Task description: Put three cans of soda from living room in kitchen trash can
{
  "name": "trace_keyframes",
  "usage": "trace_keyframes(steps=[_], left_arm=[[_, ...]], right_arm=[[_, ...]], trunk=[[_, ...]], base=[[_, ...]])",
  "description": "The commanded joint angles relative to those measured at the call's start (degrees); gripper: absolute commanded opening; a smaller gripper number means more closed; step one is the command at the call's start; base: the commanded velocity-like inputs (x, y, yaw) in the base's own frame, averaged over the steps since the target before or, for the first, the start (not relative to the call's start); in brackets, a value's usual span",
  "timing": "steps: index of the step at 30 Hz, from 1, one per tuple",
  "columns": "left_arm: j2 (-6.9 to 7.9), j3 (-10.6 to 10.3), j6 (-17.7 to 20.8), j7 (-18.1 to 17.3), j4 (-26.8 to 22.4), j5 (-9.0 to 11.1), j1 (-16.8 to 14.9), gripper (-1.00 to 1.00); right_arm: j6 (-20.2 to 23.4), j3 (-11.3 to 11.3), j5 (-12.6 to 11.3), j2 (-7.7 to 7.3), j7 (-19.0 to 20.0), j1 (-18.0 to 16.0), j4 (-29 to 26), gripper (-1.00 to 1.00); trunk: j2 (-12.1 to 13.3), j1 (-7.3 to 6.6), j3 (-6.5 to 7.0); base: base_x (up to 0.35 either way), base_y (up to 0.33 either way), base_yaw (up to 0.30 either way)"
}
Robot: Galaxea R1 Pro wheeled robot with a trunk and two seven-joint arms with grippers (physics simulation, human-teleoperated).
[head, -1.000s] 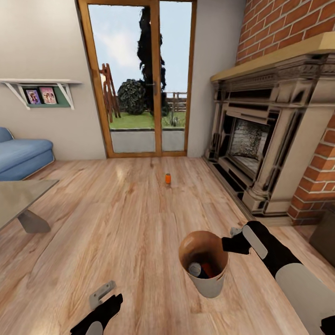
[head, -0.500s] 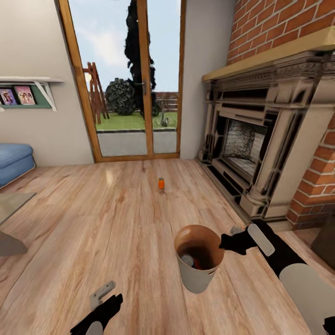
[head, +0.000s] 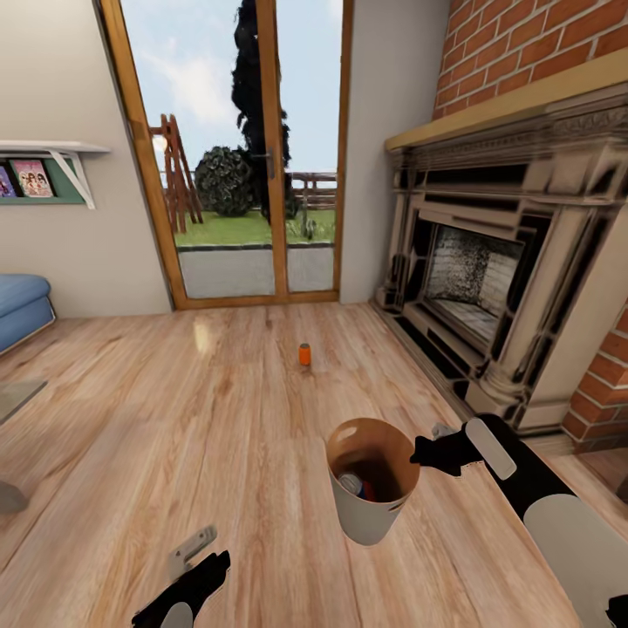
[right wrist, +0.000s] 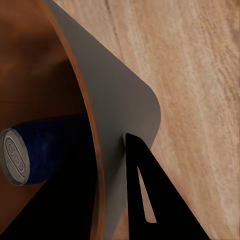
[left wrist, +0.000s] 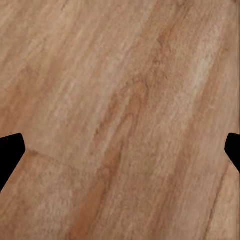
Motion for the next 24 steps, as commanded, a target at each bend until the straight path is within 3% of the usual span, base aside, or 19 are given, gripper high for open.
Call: trace_keyframes(steps=[1, 17, 24], left_arm=[[0.00, 0.0, 0.0, 0.0, 0.0, 0.0, 0.0, 1.00], [0.00, 0.0, 0.0, 0.0, 0.0, 0.0, 0.0, 1.00], [0.00, 0.0, 0.0, 0.0, 0.0, 0.0, 0.0, 1.00]], right_arm=[[0.0, -0.1, -2.5, 0.01, 0.3, 0.0, 0.0, -1.00], [0.0, -0.3, -2.3, -0.08, 0.2, 0.0, 0.0, -1.00], [0.0, -0.3, -2.3, -0.09, 0.2, 0.0, 0.0, -1.00]], trunk=[[0.0, -0.01, 0.01], [0.0, -0.01, 0.01], [0.0, -0.01, 0.01]], base=[[0.341, 0.083, 0.000], [0.341, 0.083, 0.000], [0.341, 0.083, -0.240]])
